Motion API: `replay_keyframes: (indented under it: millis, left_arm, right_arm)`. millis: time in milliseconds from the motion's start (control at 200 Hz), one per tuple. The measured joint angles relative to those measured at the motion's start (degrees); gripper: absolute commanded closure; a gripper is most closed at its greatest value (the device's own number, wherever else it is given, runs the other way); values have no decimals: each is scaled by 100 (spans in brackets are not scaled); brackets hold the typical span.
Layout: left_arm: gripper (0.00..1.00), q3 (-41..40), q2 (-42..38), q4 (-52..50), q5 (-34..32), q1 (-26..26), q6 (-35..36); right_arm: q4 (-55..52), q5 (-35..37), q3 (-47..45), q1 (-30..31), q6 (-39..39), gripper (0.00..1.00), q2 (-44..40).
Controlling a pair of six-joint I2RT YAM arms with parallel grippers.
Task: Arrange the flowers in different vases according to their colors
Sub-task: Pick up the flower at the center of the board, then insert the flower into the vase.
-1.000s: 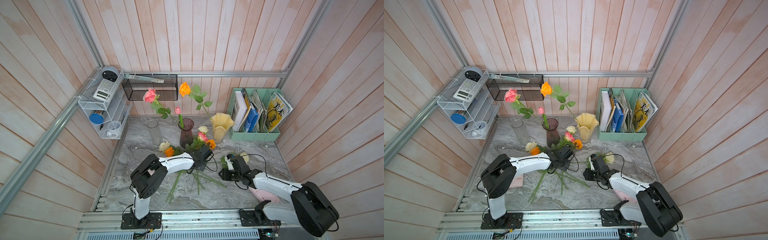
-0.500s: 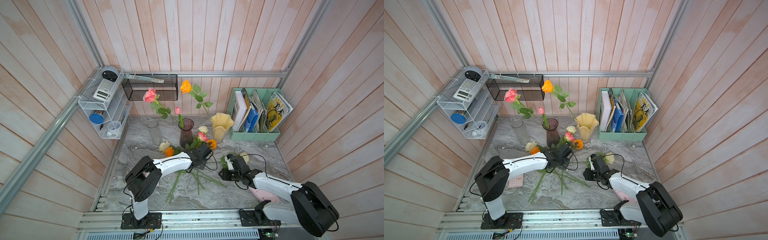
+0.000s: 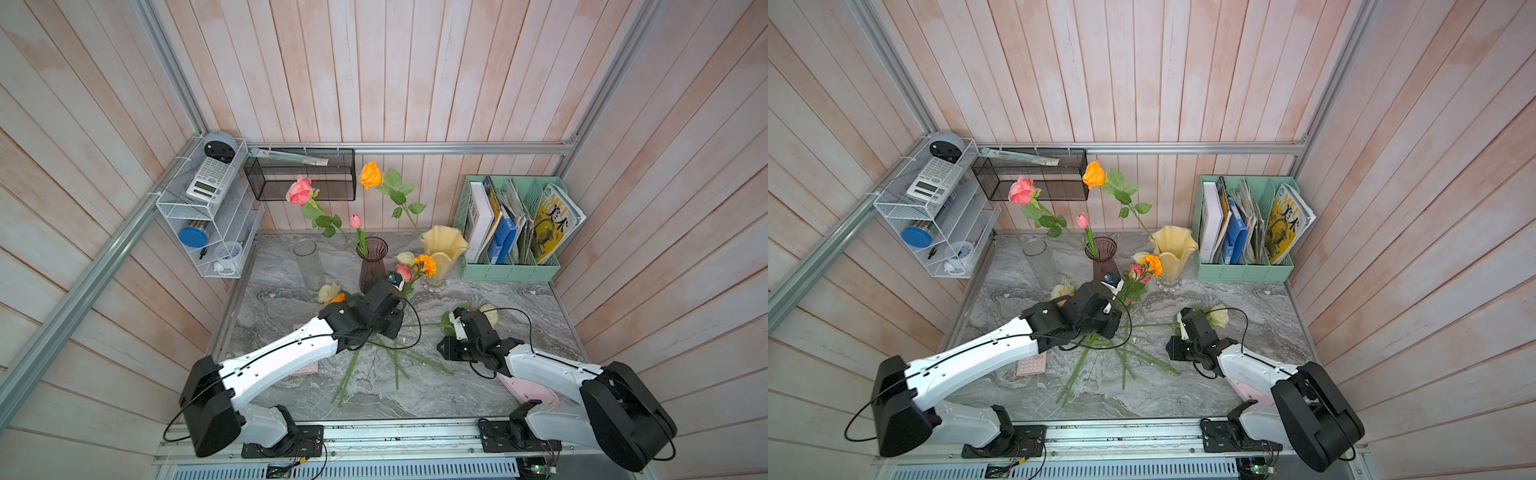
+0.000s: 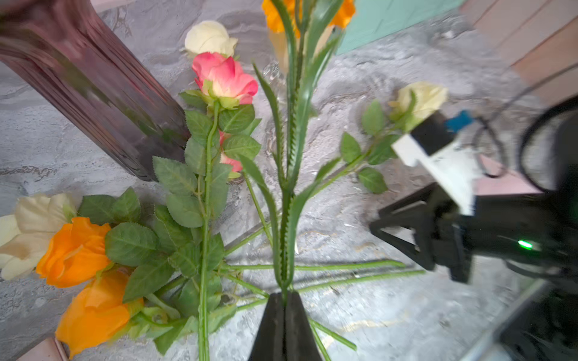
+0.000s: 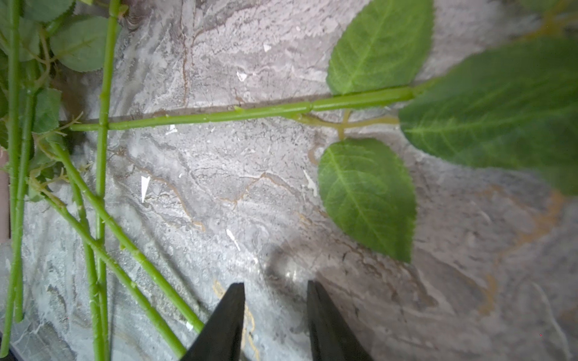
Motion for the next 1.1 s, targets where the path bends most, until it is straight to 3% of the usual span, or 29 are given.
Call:
replay_keyframes:
  millis: [145, 315, 825, 1095]
  left_arm:
    - [100, 118, -918, 199, 516, -28, 76]
    - [100, 686, -791, 994, 763, -35, 304]
    - [100, 2378, 1963, 5082, 566, 531, 1325]
    - [100, 3718, 3390, 5932, 483, 673, 1759]
  right_arm:
    - [52, 0, 46, 0, -2, 61, 83]
    - [57, 0, 87, 0, 0, 61, 133]
    - [17, 0, 105, 0, -101, 61, 140]
    - [39, -31, 105, -24, -140, 61, 160]
